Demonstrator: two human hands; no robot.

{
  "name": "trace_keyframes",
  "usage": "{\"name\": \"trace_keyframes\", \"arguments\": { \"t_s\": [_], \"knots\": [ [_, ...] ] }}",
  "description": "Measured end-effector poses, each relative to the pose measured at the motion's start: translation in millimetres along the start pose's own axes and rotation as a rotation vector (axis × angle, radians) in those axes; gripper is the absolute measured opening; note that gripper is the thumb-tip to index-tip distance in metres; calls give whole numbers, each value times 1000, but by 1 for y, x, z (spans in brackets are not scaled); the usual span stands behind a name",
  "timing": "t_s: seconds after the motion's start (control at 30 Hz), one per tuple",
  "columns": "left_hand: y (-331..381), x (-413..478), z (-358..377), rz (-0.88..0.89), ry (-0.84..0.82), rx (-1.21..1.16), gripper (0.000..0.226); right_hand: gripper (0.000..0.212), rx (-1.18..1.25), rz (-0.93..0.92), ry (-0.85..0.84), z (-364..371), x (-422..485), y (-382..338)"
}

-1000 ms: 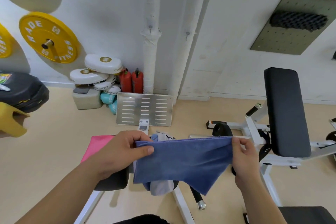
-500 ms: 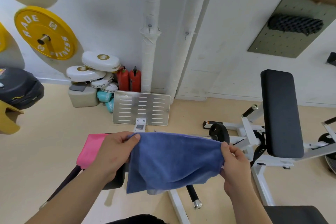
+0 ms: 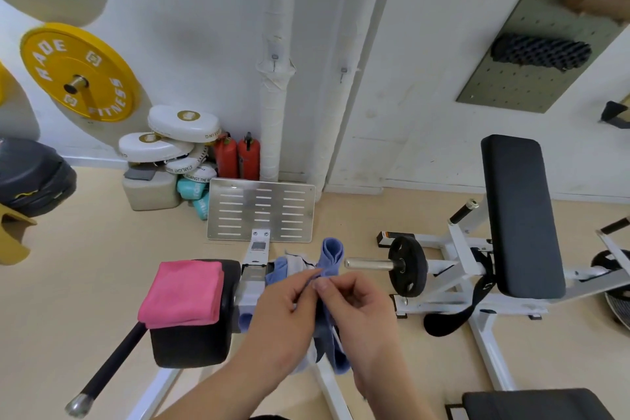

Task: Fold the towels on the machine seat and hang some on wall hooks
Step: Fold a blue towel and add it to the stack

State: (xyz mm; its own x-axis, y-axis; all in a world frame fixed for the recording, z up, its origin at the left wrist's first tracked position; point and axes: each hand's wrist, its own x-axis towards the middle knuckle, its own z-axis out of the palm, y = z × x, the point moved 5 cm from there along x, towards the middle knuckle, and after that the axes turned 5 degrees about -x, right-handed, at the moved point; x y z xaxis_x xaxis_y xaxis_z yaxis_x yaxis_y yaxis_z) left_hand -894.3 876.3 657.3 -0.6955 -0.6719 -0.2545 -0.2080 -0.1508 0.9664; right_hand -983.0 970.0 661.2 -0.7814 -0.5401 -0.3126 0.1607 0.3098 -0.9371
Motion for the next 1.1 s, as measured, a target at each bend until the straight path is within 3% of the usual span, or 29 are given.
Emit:
{"name": "trace_keyframes", "arguments": {
  "t_s": [0.1, 0.3, 0.4, 0.5, 0.63, 0.73, 0.8, 0.9, 1.0, 1.1],
  "knots": [
    [1, -1, -8, 49, 33, 68, 34, 18, 19, 18, -6, 0, 0, 6],
    [5, -6, -11, 10, 62, 48, 28, 12, -24, -7, -11, 4, 3, 9],
    [8, -10, -8, -7, -13, -14, 22, 33, -138, -37, -41, 9, 2, 4],
    [7, -9, -14, 13, 28, -24, 18, 49, -141, -25, -67, 10, 2, 4],
    [4, -4, -22, -8, 2, -37, 38, 36, -141, -43, -116, 1, 10, 6],
    [7, 0, -26, 20, -25, 55, 46, 10, -144, -51, -49, -15, 16, 8],
    [15, 2, -32, 55, -42, 78, 42, 32, -169, -59, -50, -24, 17, 5],
    [31, 4, -38, 101, -139, -10, 28, 59, -132, -77, -184, -31, 22, 0],
    [43, 5, -45, 123, -202, -96, 23, 44, -23, -86, -368, -34, 23, -7],
    [47, 7, -53, 173, -135, 10, 27, 34, 1, -73, -392, -36, 20, -10]
  ]
}}
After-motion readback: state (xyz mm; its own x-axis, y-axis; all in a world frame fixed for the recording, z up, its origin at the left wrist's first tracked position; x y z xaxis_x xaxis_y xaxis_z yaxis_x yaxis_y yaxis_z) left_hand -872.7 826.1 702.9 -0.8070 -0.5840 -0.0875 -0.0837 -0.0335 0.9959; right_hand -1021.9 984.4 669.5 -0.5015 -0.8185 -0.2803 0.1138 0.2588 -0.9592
